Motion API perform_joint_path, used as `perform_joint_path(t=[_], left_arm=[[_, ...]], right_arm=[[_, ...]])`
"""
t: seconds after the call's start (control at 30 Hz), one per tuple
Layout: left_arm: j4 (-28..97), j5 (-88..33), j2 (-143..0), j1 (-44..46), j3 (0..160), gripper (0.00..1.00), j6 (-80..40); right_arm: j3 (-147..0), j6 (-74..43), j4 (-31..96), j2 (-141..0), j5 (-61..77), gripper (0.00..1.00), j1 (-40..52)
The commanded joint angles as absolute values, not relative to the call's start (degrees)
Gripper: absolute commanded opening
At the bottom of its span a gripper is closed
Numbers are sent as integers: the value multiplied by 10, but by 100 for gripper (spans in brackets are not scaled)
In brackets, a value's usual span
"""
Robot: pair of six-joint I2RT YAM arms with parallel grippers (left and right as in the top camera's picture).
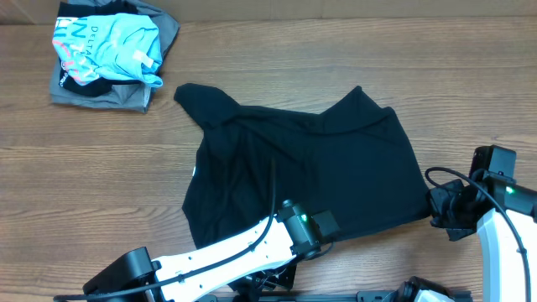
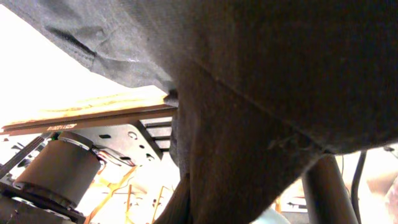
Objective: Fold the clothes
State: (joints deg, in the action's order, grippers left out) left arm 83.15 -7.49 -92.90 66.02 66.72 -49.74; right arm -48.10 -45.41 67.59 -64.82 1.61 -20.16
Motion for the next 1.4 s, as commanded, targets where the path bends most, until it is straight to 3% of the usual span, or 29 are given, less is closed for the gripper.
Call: perform_joint_path(t=[0.0,0.53,1.07,1.13,1.2,1.23,1.27,1.3,1.33,1.37], left_arm=[[841,-47,-919,655,665,4,-514],[820,75,-919,471,703,4,-439],[582,139,-920,354,706,7,-206],[566,139,-922,348,706,17,-187],[551,140,-925,342,706,51,-173],[544,140,-926,339,706,72,-169],[538,139,-928,336,706,92,-167],[535,140,-929,332,706,100,-166],[535,139,-929,328,706,100,-167],[541,136,-929,321,706,100,-167]], right_arm=[[-497,-459,662,-643,-8,4,-204],[-521,-461,605,-651,-8,4,-203],[-521,-461,488,-784,3,4,-202],[-521,-461,471,-797,7,4,-198],[-521,-461,454,-813,10,4,-189],[-521,-461,445,-821,10,8,-182],[-521,-459,438,-827,10,15,-175],[-521,-454,430,-834,10,28,-169],[-521,-447,424,-840,10,41,-163],[-521,-442,421,-845,10,61,-157]])
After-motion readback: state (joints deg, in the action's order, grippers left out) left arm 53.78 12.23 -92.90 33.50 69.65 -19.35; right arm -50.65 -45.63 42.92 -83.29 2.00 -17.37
